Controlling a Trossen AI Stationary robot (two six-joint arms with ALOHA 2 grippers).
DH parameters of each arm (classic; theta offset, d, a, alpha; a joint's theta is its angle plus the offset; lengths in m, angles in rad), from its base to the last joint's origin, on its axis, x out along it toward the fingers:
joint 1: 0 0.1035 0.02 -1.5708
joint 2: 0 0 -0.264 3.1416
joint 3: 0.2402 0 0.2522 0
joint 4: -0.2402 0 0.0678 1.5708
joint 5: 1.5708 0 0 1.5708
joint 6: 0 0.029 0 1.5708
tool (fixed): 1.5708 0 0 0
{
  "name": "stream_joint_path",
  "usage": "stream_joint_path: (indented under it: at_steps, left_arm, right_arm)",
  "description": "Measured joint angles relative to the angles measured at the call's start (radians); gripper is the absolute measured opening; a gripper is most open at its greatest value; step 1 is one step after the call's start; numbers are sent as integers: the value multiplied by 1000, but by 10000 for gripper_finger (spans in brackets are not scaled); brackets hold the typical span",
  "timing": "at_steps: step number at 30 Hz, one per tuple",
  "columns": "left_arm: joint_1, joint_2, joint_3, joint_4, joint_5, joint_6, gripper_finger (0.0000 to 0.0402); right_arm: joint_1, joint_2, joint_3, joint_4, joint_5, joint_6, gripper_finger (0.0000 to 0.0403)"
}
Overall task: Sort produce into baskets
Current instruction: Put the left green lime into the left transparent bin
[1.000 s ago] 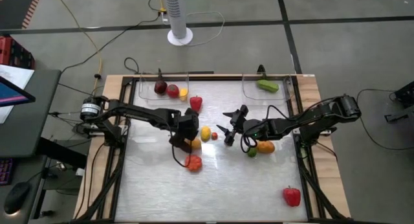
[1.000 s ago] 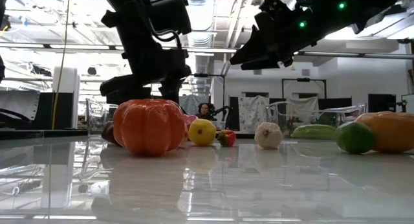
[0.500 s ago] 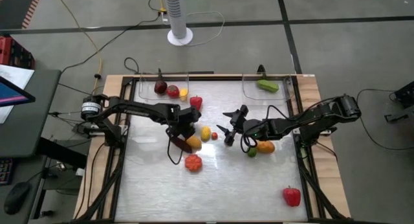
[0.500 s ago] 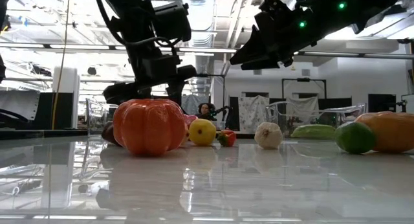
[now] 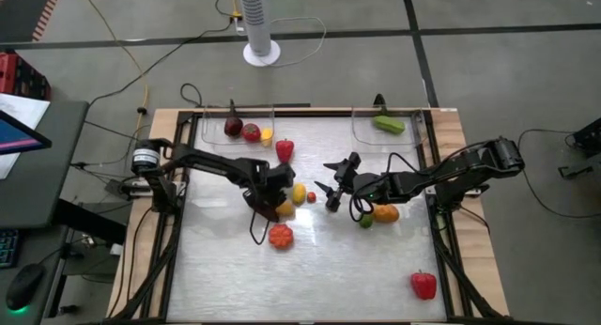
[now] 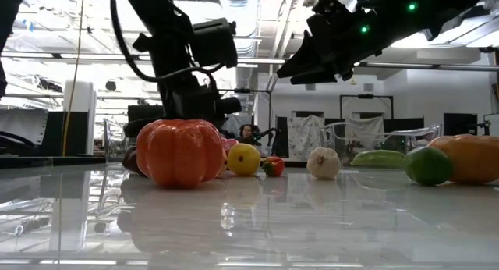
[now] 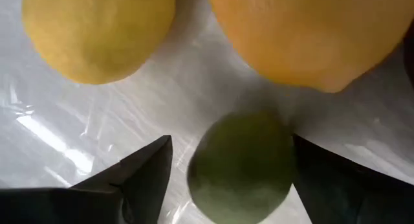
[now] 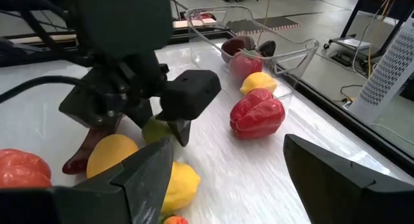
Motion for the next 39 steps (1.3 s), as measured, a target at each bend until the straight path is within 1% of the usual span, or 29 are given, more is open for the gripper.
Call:
stream_joint_path:
  at_steps: [4,9,12,14,17,21,23,25,27,31,34,37,39]
  left_arm:
    - [-11,-3,7,-12,-18,-9,249]
    - [-14,2,40,-55,-34,-60,201]
    - [-13,4,56,-80,-76,-89,177]
    - [-12,1,66,-111,-117,-95,172]
    - [-13,-10,87,-142,-160,-109,174]
    - [-10,-53,113,-143,-171,-144,177]
    - [-8,-76,117,-109,-171,-176,177]
    - [-3,-93,117,-32,-165,-216,178]
    - [6,-99,118,50,-139,-271,178]
    - [30,-88,118,268,-76,-395,178]
    - [54,-60,119,433,-28,-419,178]
    - [76,-40,144,470,21,-400,178]
    - [92,-37,177,463,33,-410,178]
  right_arm:
    - [-1,0,0,-1,1,0,320]
    - [-1,0,0,-1,1,0,320]
    - [-1,0,0,-1,0,0,320]
    - [-1,0,0,-2,1,0,320]
    - [-1,0,0,-10,0,-1,320]
    - [-1,0,0,-41,3,-1,320]
    - [-1,-1,0,-49,11,-1,320]
    - [-1,-17,0,-68,18,0,320]
    - [2,-47,0,-99,44,0,320]
    - [28,-141,0,-221,144,32,320]
    - [56,-212,0,-323,212,73,320]
    - [86,-258,0,-419,262,121,320]
    - [108,-277,0,-488,316,147,320]
